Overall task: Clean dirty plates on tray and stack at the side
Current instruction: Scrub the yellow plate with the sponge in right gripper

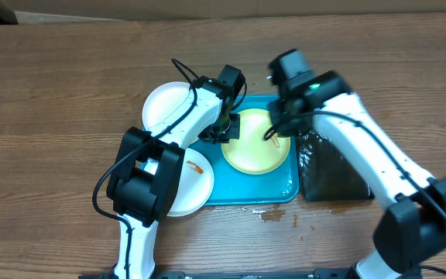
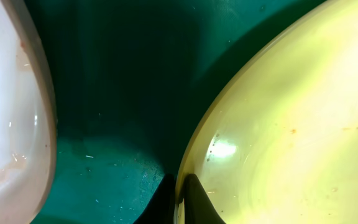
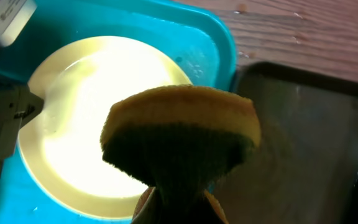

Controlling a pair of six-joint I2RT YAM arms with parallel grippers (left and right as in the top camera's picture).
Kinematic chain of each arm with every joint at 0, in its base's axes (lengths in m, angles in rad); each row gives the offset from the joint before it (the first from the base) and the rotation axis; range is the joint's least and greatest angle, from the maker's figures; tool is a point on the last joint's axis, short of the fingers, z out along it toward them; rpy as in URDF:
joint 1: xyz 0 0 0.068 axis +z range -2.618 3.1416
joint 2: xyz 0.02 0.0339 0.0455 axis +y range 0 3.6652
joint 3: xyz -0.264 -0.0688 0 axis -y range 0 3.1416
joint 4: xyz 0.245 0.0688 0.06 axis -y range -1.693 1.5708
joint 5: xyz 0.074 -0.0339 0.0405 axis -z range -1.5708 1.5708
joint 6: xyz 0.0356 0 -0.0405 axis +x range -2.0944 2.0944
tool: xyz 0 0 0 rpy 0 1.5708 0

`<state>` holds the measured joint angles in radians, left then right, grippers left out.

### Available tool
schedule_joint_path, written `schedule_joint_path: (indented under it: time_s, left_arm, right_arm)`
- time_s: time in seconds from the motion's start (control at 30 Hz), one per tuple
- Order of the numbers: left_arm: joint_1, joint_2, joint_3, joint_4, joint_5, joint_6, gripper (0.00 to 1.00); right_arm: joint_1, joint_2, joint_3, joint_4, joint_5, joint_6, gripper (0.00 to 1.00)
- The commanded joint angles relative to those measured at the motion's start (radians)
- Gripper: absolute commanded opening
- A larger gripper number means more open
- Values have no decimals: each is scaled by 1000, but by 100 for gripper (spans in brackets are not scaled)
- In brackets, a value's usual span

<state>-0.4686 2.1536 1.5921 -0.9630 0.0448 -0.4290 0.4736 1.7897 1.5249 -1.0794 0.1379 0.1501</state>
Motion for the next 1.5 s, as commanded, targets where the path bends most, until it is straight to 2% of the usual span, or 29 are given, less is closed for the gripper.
schedule_joint_path:
  time_s: [0.0,0.37,0.47,0.6,1.07,1.47]
  left_arm:
    - [3,29,-17,7,-14,-24,4]
    - [3,29,-17,6,-14,-24,4]
    - [3,29,-17,6,-14,-24,4]
    - [4,29,-17,3,-14,-24,4]
    - [4,29,-17,7,-14,-24,4]
    - [5,29,-17,15,-14,-24,4]
  right_arm:
    - [59,74,5,22,186,37,4]
    - [88,238,-16,89,324,44,4]
    - [88,266,-16,92,309,46,4]
    - [88,282,-21,87,278,119,4]
    - [39,282,-90,112,200,169,4]
    - [-20,282,-145,237,-167,74,4]
